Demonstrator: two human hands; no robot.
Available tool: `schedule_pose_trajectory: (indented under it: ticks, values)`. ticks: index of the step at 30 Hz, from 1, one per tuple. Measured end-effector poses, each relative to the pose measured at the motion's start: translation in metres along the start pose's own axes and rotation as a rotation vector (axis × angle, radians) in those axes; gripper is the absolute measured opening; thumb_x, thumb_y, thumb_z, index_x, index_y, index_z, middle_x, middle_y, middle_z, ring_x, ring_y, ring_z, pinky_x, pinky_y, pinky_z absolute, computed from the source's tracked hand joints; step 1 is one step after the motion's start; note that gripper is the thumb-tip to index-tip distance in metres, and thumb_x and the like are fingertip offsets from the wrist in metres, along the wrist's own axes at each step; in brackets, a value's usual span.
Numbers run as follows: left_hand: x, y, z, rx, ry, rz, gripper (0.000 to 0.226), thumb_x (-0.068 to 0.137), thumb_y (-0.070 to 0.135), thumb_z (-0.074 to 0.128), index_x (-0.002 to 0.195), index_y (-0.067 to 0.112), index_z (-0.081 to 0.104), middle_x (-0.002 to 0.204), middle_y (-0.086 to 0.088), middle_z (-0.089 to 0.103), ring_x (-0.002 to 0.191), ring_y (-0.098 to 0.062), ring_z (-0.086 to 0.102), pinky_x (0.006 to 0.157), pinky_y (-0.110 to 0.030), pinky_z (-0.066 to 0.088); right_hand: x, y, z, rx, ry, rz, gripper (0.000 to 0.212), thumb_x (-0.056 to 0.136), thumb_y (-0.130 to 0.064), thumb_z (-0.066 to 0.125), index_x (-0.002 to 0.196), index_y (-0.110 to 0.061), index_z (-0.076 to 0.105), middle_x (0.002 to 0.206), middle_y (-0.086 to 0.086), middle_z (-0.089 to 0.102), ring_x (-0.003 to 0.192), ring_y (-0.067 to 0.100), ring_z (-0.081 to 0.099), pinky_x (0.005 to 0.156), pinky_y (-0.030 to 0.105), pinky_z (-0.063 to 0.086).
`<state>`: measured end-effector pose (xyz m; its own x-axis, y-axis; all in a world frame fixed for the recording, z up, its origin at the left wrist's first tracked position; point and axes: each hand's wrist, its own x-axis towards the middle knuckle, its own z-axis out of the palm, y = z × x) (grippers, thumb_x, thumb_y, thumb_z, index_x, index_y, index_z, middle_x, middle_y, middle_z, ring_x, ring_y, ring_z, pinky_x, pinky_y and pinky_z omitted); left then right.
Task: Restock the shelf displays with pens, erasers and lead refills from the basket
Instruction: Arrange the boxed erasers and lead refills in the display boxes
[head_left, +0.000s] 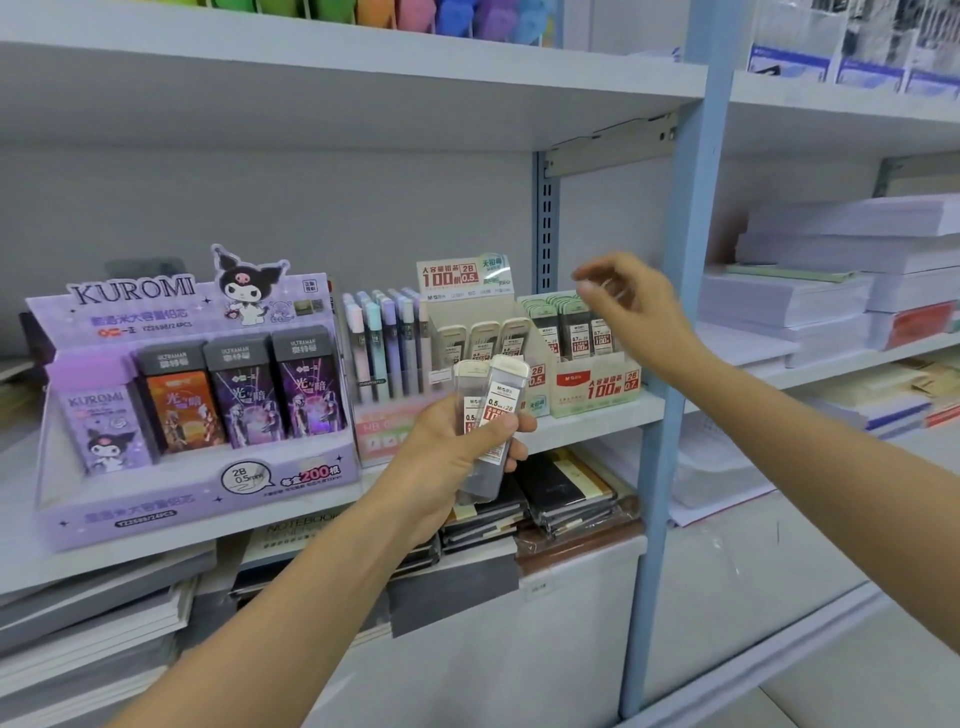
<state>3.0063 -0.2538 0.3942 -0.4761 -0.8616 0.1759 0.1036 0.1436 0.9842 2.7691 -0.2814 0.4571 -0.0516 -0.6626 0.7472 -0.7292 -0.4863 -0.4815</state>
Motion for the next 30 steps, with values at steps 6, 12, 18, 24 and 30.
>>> schedule_pose_trajectory:
  ticks: [6, 12, 18, 24, 30]
  values:
    - [-0.006, 0.001, 0.010, 0.038, -0.027, 0.070, 0.041, 0.089, 0.014, 0.065, 0.127, 0.015, 0.049, 0.097, -0.007, 0.075, 0.072, -0.013, 0.068, 0.066, -0.026, 0.053, -0.043, -0.036, 0.018, 0.402, -0.642, 0.093, 0.039, 0.094, -0.034, 0.058, 0.131, -0.020, 0.059, 0.104, 0.003, 0.069, 0.077, 0.011, 0.056, 0.068, 0.022, 0.049]
    - [-0.015, 0.005, 0.013, 0.114, -0.070, 0.079, 0.044, 0.094, 0.014, 0.060, 0.135, 0.018, 0.044, 0.110, -0.007, 0.072, 0.091, -0.016, 0.070, 0.084, -0.032, 0.056, -0.045, -0.040, 0.015, 0.437, -0.692, 0.063, 0.025, 0.092, -0.033, 0.061, 0.104, -0.012, 0.070, 0.086, 0.004, 0.063, 0.075, 0.018, 0.051, 0.067, 0.027, 0.044]
    - [-0.019, 0.008, -0.008, 1.053, 0.370, 0.627, 0.033, 0.092, 0.018, 0.057, 0.126, 0.020, 0.055, 0.124, 0.008, 0.055, 0.120, -0.008, 0.045, 0.103, -0.034, 0.039, -0.016, -0.035, -0.015, 0.290, -0.277, 0.077, 0.020, 0.095, -0.033, 0.057, 0.096, -0.017, 0.068, 0.079, -0.004, 0.067, 0.067, 0.011, 0.056, 0.060, 0.018, 0.044]
    - [-0.010, -0.003, -0.023, 1.709, 0.286, 0.557, 0.068, 0.095, 0.036, 0.050, 0.153, 0.022, 0.018, 0.162, 0.001, 0.015, 0.150, -0.024, -0.001, 0.119, -0.043, -0.008, 0.017, -0.031, -0.013, 0.037, -0.034, -0.054, 0.010, 0.094, -0.026, 0.061, 0.101, -0.022, 0.067, 0.089, -0.004, 0.067, 0.082, 0.010, 0.060, 0.072, 0.029, 0.048]
    - [0.000, -0.011, -0.030, 1.886, 0.215, 0.533, 0.077, 0.096, 0.036, 0.046, 0.155, 0.017, 0.002, 0.164, -0.003, 0.004, 0.150, -0.026, -0.012, 0.114, -0.050, -0.018, 0.031, -0.039, 0.008, 0.008, -0.046, -0.121, 0.023, 0.093, -0.021, 0.063, 0.114, -0.012, 0.067, 0.098, 0.001, 0.067, 0.083, 0.011, 0.063, 0.071, 0.023, 0.054]
